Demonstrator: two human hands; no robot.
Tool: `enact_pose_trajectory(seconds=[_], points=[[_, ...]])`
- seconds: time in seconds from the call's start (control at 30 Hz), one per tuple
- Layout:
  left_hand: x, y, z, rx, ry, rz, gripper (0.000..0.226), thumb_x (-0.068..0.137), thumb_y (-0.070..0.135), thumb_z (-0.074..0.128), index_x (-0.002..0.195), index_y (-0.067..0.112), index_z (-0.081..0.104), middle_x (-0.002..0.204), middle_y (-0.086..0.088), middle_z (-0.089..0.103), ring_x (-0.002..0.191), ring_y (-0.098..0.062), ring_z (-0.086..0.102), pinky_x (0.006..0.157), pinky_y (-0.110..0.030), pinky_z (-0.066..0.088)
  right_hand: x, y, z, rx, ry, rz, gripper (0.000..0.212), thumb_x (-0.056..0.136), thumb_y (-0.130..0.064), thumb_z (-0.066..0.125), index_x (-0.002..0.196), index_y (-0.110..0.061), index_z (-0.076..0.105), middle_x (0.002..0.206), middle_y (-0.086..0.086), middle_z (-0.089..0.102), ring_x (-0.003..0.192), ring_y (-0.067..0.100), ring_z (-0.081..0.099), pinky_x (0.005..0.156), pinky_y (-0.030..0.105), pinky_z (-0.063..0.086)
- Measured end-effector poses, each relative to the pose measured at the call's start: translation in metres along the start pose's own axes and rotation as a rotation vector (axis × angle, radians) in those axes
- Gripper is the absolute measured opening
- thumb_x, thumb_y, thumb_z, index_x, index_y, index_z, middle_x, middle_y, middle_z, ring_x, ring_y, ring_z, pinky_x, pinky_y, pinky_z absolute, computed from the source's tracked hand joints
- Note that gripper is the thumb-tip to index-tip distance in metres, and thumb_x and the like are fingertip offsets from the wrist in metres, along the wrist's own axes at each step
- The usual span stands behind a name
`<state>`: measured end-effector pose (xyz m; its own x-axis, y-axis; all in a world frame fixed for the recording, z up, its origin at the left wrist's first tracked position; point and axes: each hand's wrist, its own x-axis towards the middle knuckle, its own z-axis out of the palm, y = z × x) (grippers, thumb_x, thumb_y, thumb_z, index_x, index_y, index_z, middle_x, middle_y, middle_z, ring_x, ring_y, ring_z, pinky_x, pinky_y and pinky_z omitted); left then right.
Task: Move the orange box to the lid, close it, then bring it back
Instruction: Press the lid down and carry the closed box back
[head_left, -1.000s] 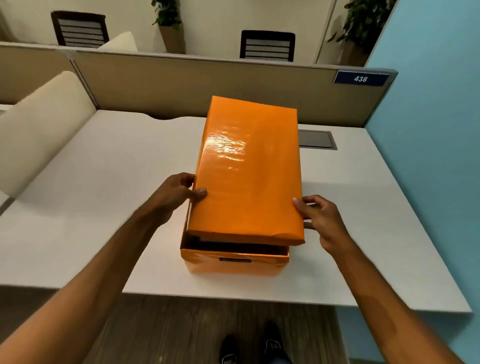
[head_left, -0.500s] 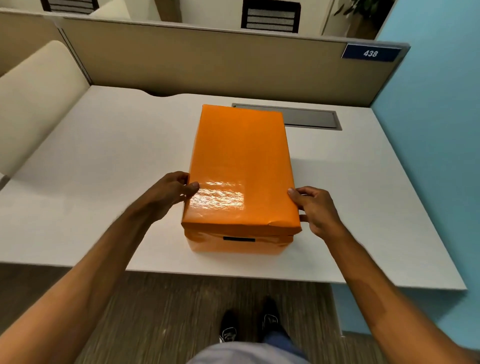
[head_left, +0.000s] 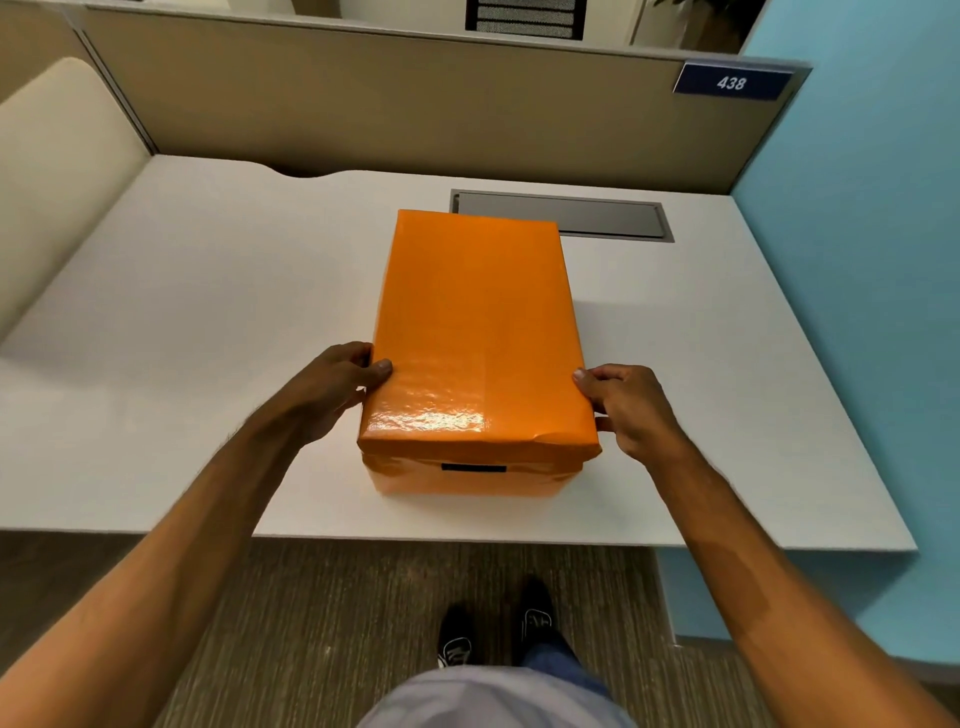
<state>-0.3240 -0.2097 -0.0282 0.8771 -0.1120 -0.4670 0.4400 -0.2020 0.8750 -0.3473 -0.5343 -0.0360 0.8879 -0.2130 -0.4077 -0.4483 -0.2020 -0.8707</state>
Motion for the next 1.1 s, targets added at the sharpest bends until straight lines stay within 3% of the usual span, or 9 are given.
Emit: enact_pose_trajectory(seconds=[0.2, 0.37, 0.57, 0.77, 0.93, 1.1], points=[[0.003, -0.001, -0.001, 0.006, -0.021, -0.004, 0.042, 0.099, 0.019, 0.048, 0.140, 0.008, 0.045, 0.135, -0.010, 0.056, 0.122, -0.032, 0.055, 0.107, -0.052, 0.041, -0.001, -0.003, 0.002, -0.036, 0.015, 0.017, 0.036, 0.092, -0.028, 0.062, 0.122, -0.008, 0.060, 0.110, 0.005, 0.062, 0.096, 0.029, 0.062, 0.078, 0.044, 0.053], [0.004, -0.001, -0.005, -0.015, -0.065, -0.041, 0.039, 0.099, 0.018, 0.047, 0.138, 0.012, 0.045, 0.128, -0.007, 0.059, 0.112, -0.028, 0.060, 0.087, -0.042, 0.050, -0.002, -0.005, -0.001, -0.051, -0.045, 0.023, 0.035, 0.094, -0.027, 0.059, 0.124, -0.009, 0.058, 0.113, 0.006, 0.061, 0.098, 0.030, 0.062, 0.077, 0.045, 0.052], [0.008, -0.001, -0.010, 0.013, -0.110, -0.102, 0.039, 0.099, 0.018, 0.049, 0.137, 0.017, 0.045, 0.126, -0.006, 0.061, 0.110, -0.031, 0.062, 0.083, -0.052, 0.054, -0.001, -0.009, -0.008, -0.090, -0.169, 0.077, 0.037, 0.096, -0.023, 0.057, 0.131, -0.010, 0.051, 0.119, 0.008, 0.061, 0.104, 0.032, 0.062, 0.085, 0.053, 0.053], [0.011, -0.006, -0.007, 0.036, -0.074, -0.113, 0.042, 0.100, 0.017, 0.047, 0.141, 0.016, 0.043, 0.131, -0.008, 0.059, 0.117, -0.035, 0.058, 0.098, -0.062, 0.045, 0.001, -0.007, -0.006, -0.108, -0.156, 0.079, 0.038, 0.095, -0.020, 0.058, 0.132, -0.009, 0.052, 0.118, 0.008, 0.061, 0.102, 0.030, 0.061, 0.079, 0.050, 0.054], [0.011, -0.011, -0.005, 0.051, -0.069, -0.099, 0.042, 0.101, 0.016, 0.044, 0.143, 0.018, 0.043, 0.134, -0.006, 0.056, 0.121, -0.034, 0.054, 0.100, -0.060, 0.044, 0.005, -0.006, -0.003, -0.161, -0.137, 0.080, 0.040, 0.095, -0.018, 0.059, 0.133, -0.006, 0.052, 0.115, 0.006, 0.060, 0.101, 0.030, 0.061, 0.078, 0.051, 0.055], [0.011, -0.015, -0.007, 0.081, -0.098, -0.082, 0.041, 0.100, 0.020, 0.045, 0.142, 0.021, 0.042, 0.127, 0.000, 0.058, 0.111, -0.025, 0.058, 0.085, -0.046, 0.048, 0.006, -0.004, -0.001, -0.174, -0.130, 0.071, 0.038, 0.094, -0.017, 0.060, 0.130, -0.006, 0.055, 0.118, 0.010, 0.062, 0.096, 0.028, 0.062, 0.069, 0.045, 0.055]])
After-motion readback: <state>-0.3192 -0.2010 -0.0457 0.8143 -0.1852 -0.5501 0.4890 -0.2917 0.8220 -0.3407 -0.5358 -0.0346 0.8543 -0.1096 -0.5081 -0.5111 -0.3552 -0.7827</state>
